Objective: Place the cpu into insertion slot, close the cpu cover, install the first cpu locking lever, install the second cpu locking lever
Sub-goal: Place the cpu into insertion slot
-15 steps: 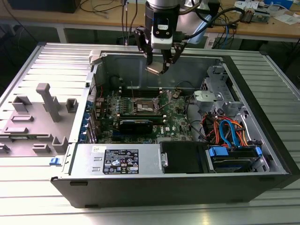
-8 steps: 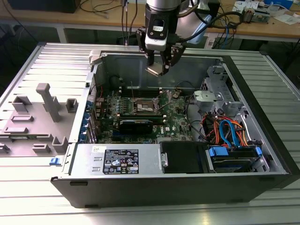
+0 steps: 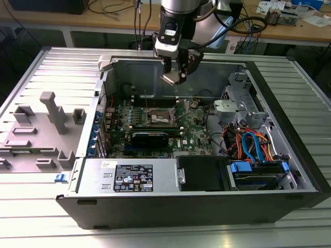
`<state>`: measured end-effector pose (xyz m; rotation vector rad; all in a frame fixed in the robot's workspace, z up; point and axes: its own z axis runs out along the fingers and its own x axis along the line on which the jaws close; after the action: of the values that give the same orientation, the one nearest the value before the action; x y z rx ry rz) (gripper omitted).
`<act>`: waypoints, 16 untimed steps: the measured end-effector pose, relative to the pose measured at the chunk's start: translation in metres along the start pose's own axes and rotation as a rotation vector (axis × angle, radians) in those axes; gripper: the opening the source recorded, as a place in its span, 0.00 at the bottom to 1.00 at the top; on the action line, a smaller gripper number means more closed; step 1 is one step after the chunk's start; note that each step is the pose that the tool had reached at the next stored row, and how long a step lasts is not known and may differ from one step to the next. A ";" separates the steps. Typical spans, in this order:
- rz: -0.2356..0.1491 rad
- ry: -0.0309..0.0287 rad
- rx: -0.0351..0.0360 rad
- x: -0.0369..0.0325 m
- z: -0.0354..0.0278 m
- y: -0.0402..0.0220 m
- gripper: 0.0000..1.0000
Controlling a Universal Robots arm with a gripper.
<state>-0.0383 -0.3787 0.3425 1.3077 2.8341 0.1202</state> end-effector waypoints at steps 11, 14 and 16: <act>0.186 -0.0147 -0.0020 -0.0001 0.0075 -0.0006 0.54; 0.248 -0.0196 -0.0026 -0.0002 0.0108 -0.0009 0.54; 0.279 -0.0216 -0.0024 -0.0002 0.0125 -0.0010 0.54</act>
<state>-0.0383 -0.3787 0.3299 1.6850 2.6162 0.1119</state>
